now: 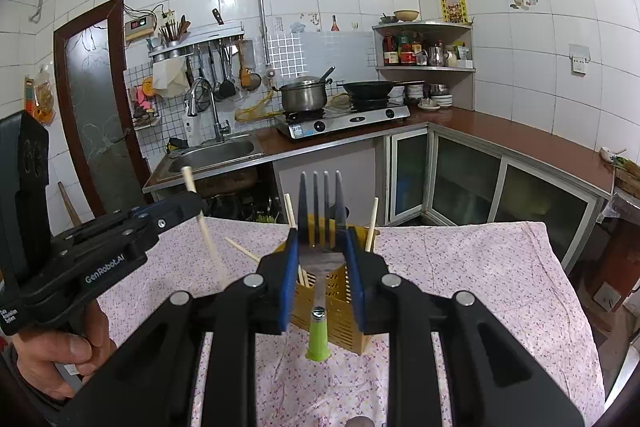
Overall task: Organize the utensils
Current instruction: 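Lift the fork and chopstick and carry both over the yellow holder, then open both grippers to drop the fork and chopstick into the holder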
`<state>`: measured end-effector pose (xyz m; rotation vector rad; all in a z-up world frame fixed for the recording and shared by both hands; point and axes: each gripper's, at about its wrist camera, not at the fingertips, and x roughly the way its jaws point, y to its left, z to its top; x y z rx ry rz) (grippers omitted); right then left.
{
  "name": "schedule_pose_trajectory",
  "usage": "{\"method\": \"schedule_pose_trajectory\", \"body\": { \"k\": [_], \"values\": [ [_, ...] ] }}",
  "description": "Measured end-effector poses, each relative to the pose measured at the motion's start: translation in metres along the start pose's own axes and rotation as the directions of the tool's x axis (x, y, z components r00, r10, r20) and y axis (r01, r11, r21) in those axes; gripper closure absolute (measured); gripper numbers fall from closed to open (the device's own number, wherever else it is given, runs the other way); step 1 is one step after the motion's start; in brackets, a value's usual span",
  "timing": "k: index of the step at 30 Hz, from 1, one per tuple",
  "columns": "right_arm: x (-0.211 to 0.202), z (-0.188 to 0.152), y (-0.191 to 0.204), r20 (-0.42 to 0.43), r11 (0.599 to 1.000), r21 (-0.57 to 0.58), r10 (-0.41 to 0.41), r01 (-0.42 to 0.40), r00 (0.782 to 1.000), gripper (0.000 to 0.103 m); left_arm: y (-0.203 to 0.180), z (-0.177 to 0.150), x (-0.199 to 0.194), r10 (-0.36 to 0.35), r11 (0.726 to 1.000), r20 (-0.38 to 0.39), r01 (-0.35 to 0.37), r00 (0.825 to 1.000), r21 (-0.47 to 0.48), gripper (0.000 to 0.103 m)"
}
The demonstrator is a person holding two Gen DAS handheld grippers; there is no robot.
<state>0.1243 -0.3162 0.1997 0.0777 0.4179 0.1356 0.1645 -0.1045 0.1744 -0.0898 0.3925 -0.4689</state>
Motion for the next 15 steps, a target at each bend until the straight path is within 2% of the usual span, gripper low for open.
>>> {"method": "schedule_pose_trajectory", "body": {
  "k": [7,15],
  "values": [
    [0.001,0.009,0.001,0.014,1.000,0.001,-0.006,0.006,1.000,0.080,-0.004,0.015,0.002,0.012,1.000,0.020,-0.012,1.000,0.017,0.099],
    [0.013,0.043,0.004,0.070,0.999,-0.029,-0.033,0.036,0.997,0.080,-0.010,0.052,-0.001,0.024,0.998,0.088,-0.029,0.996,0.050,0.099]
  ]
}}
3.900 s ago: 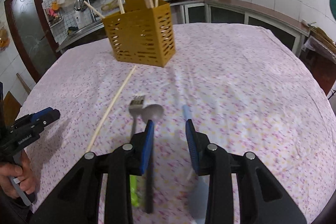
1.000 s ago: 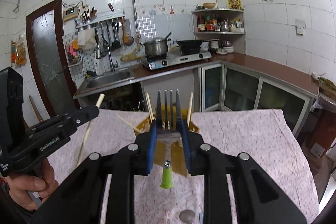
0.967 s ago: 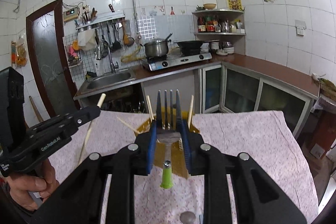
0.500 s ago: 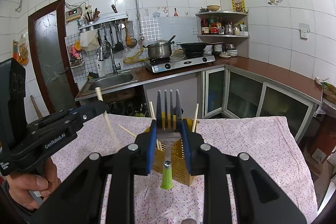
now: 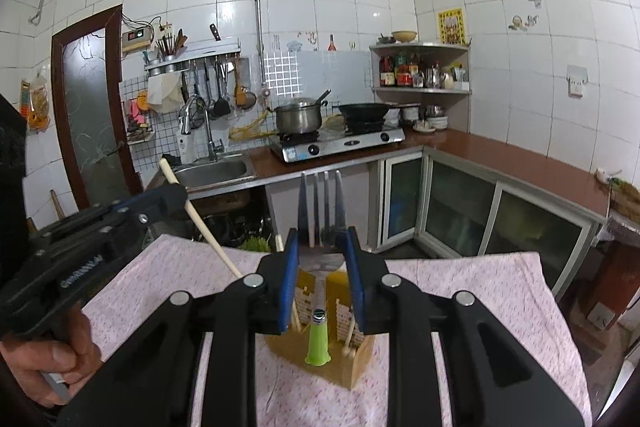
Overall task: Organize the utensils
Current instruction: 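Open both grippers to drop the fork and chopstick into the holder, then move both grippers back toward the light blue and metal spoons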
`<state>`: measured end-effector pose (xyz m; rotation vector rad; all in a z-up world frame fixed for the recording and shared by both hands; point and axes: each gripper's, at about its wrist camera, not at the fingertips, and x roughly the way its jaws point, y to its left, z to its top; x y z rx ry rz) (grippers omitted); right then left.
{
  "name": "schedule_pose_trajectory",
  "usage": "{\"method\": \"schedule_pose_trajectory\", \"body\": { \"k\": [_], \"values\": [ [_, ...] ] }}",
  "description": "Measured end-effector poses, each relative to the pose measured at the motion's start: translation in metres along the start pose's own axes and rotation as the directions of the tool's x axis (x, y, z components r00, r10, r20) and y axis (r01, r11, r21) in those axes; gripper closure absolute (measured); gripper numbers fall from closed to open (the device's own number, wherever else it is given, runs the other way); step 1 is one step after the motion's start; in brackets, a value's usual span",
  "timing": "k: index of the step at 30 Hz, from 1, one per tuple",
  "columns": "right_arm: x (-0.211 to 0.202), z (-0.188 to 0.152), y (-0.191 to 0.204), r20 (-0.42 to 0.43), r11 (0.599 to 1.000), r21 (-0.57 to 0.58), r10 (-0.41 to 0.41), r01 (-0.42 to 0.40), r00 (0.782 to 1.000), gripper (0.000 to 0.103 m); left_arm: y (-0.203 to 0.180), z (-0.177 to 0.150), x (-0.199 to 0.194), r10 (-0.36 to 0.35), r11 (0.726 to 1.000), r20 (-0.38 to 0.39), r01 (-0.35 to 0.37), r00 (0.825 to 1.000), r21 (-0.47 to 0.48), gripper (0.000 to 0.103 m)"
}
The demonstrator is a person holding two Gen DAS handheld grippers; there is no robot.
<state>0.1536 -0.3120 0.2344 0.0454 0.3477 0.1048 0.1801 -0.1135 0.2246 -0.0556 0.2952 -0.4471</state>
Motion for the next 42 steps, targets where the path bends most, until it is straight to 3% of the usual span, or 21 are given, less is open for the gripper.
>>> {"method": "schedule_pose_trajectory", "body": {
  "k": [6,15,16,17,19,24,28,33,38,42],
  "values": [
    [0.033,0.005,-0.006,-0.014,1.000,0.004,-0.025,0.025,1.000,0.080,0.002,0.014,0.022,0.020,1.000,-0.006,-0.020,1.000,0.020,0.099],
    [0.076,-0.019,-0.021,-0.089,0.999,0.018,-0.034,0.036,0.995,0.079,0.021,-0.021,0.075,0.055,0.999,-0.120,-0.054,0.991,0.006,0.099],
    [0.074,-0.020,-0.022,-0.084,0.999,0.014,-0.040,0.041,0.996,0.077,0.023,-0.023,0.077,0.058,0.998,-0.126,-0.059,0.990,0.001,0.095],
    [0.072,-0.019,-0.023,-0.076,0.999,0.013,-0.037,0.039,0.996,0.072,0.026,-0.025,0.078,0.062,0.998,-0.132,-0.063,0.989,-0.006,0.083],
    [0.065,-0.017,-0.025,-0.063,0.999,0.019,-0.033,0.034,0.997,0.069,0.031,-0.028,0.075,0.072,0.997,-0.126,-0.075,0.989,-0.022,0.070],
    [0.023,-0.021,-0.040,-0.029,0.998,0.011,-0.061,0.061,0.998,0.069,0.034,-0.038,0.047,0.104,0.994,-0.122,-0.108,0.987,-0.026,0.070],
    [-0.009,-0.053,-0.065,-0.093,0.997,0.006,-0.079,0.080,0.993,0.069,0.035,-0.068,0.020,0.115,0.990,-0.181,-0.127,0.977,-0.056,0.069],
    [-0.018,-0.132,-0.090,-0.264,0.994,-0.017,-0.105,0.104,0.959,0.069,0.026,-0.139,0.011,0.060,0.983,-0.338,-0.114,0.939,-0.143,0.067],
    [-0.013,-0.212,-0.100,-0.410,0.996,0.000,-0.083,0.091,0.908,0.069,0.000,-0.210,0.015,0.006,0.981,-0.467,-0.096,0.884,-0.168,0.067],
    [-0.006,-0.245,-0.094,-0.468,0.998,-0.005,-0.055,0.060,0.882,0.069,-0.010,-0.248,0.013,-0.017,0.977,-0.528,-0.099,0.849,-0.190,0.067]
  ]
}}
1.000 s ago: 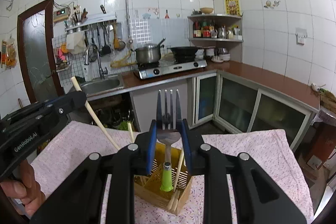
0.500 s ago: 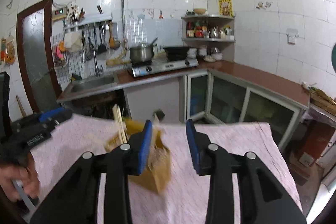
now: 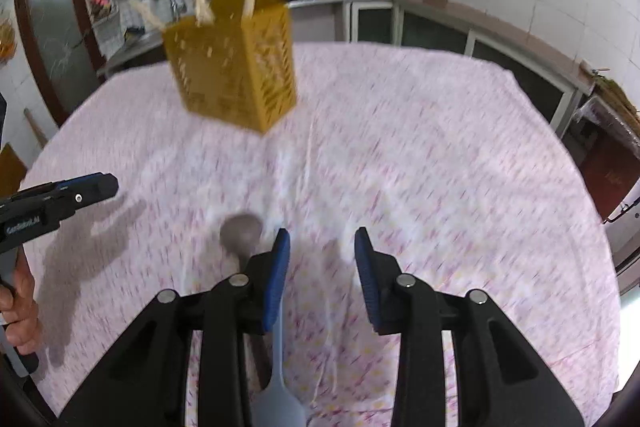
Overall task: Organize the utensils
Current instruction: 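Move both grippers back toward the light blue and metal spoons, then grasp the light blue spoon with the right gripper while the left grasps the metal spoon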
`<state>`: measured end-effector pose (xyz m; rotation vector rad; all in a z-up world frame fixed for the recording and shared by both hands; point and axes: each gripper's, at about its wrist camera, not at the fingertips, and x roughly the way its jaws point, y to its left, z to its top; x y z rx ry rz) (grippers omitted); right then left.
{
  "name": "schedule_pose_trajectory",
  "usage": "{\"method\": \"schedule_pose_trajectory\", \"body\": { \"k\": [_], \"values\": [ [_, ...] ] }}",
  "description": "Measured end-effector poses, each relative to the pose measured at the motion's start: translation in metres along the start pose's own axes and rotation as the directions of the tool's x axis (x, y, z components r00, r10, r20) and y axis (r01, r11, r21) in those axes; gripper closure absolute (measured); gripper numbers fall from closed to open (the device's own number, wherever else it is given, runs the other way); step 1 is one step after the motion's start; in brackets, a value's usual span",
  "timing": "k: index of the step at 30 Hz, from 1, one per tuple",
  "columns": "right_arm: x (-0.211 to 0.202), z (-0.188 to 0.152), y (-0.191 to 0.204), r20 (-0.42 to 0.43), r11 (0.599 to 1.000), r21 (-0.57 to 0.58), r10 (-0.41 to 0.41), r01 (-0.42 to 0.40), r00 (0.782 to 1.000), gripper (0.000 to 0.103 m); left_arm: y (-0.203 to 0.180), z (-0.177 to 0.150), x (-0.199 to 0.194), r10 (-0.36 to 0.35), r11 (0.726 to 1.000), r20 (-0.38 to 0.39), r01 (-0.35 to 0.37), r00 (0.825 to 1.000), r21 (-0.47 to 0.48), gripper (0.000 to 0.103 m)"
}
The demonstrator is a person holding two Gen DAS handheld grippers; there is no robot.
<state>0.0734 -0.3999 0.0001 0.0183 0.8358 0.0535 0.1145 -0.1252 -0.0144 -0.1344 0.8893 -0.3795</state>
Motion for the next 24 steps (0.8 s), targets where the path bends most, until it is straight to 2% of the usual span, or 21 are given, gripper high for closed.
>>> {"method": "schedule_pose_trajectory", "body": {
  "k": [8,12,14,17,21,24],
  "values": [
    [0.032,-0.008,0.021,-0.061,0.998,-0.045,0.031,-0.034,0.998,0.070,-0.013,-0.029,0.014,0.025,0.999,-0.043,-0.026,0.999,-0.023,0.063],
    [0.045,-0.005,0.028,-0.088,0.995,-0.100,0.017,-0.026,0.996,0.082,-0.029,-0.031,0.026,0.021,0.999,-0.062,-0.023,0.998,-0.038,0.062],
    [0.046,-0.001,0.023,-0.097,0.993,-0.117,0.010,-0.021,0.995,0.093,-0.039,-0.030,0.032,0.016,0.999,-0.071,-0.018,0.997,-0.032,0.062],
    [0.046,0.005,0.002,-0.099,0.994,-0.106,-0.022,0.011,0.995,0.095,-0.059,-0.028,0.042,0.004,1.000,-0.079,-0.006,0.997,-0.017,0.060],
    [0.044,0.008,-0.024,-0.107,0.997,-0.075,-0.020,0.012,0.994,0.096,-0.077,-0.018,0.068,0.010,1.000,-0.121,-0.014,0.993,-0.026,0.060],
    [0.041,0.006,-0.036,-0.107,0.998,-0.066,-0.018,0.011,0.994,0.096,-0.089,-0.011,0.080,0.032,0.999,-0.131,-0.034,0.991,-0.013,0.054]
  ]
}}
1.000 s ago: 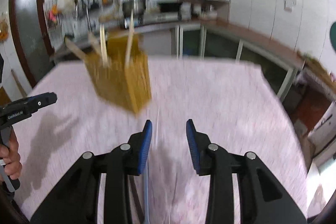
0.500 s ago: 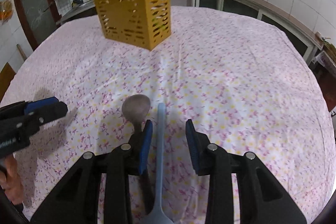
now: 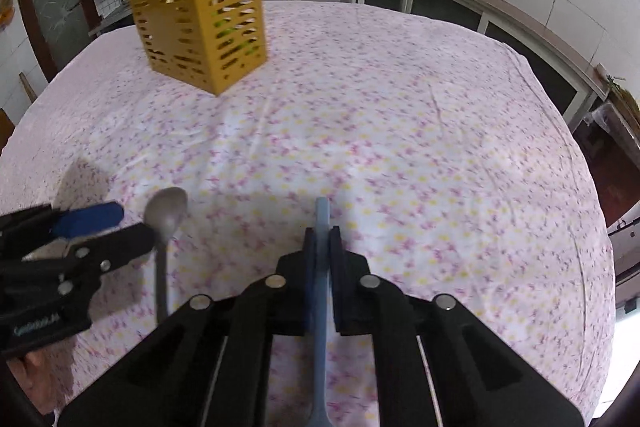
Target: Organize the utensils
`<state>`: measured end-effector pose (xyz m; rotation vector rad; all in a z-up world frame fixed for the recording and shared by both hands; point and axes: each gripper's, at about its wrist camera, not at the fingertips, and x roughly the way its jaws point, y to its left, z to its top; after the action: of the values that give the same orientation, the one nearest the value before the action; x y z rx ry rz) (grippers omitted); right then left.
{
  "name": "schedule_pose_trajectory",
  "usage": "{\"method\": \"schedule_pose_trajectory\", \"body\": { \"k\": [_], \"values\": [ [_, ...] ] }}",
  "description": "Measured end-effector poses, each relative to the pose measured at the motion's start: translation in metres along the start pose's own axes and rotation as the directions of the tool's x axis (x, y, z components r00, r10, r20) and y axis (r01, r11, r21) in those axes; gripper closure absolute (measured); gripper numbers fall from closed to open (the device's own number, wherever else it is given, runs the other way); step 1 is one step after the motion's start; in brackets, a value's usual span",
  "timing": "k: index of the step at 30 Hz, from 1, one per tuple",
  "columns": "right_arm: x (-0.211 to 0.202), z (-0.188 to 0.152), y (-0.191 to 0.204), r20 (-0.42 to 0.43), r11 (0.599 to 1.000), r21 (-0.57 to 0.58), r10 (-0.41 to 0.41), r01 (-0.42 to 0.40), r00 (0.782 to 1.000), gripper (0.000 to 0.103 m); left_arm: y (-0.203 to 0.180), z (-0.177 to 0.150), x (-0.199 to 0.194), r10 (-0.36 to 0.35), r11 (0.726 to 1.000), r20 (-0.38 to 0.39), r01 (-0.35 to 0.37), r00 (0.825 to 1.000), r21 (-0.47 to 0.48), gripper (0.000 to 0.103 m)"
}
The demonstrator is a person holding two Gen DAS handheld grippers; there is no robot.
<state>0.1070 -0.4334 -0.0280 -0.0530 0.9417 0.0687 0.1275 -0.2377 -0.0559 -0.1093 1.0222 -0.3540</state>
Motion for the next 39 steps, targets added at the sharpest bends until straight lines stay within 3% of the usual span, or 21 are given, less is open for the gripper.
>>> {"method": "schedule_pose_trajectory", "body": {
  "k": [3,7,8,10,20,27,37,38,39],
  "values": [
    [0.001,-0.002,-0.008,0.003,1.000,0.020,0.013,-0.013,1.000,0.096,-0.013,0.004,0.008,-0.017,1.000,-0.018,0.018,1.000,0.011,0.053],
    [0.004,-0.001,-0.013,0.009,0.999,0.035,0.027,-0.028,1.000,0.096,-0.027,0.007,0.017,0.011,0.999,-0.006,-0.010,1.000,0.052,0.048],
    [0.004,-0.001,-0.014,0.010,0.999,0.039,0.030,-0.030,0.999,0.096,-0.026,0.008,0.017,0.007,0.999,-0.002,-0.007,1.000,0.048,0.051],
    [0.004,0.000,-0.014,0.013,0.998,0.044,0.033,-0.033,0.999,0.096,-0.027,0.011,0.019,-0.013,0.998,0.002,0.013,1.000,0.056,0.068],
    [-0.006,0.008,-0.022,0.047,0.997,0.071,0.032,-0.035,0.998,0.096,-0.014,0.010,0.012,-0.071,0.995,0.020,0.070,0.997,0.065,0.068],
    [-0.035,0.020,-0.017,0.134,0.996,0.084,0.028,-0.039,0.991,0.096,-0.007,0.016,-0.018,-0.055,0.995,0.111,0.045,0.992,0.092,0.068],
    [-0.081,0.044,0.003,0.275,0.995,0.087,0.020,-0.045,0.961,0.096,0.011,0.032,-0.081,-0.038,0.993,0.256,0.007,0.966,0.121,0.069],
    [-0.084,0.047,0.006,0.285,0.996,0.083,0.017,-0.042,0.958,0.096,0.011,0.034,-0.084,-0.037,0.992,0.263,0.004,0.964,0.123,0.070],
    [-0.085,0.049,0.006,0.290,0.996,0.081,0.016,-0.041,0.957,0.096,0.013,0.035,-0.088,-0.036,0.992,0.272,0.002,0.962,0.125,0.078]
  ]
}}
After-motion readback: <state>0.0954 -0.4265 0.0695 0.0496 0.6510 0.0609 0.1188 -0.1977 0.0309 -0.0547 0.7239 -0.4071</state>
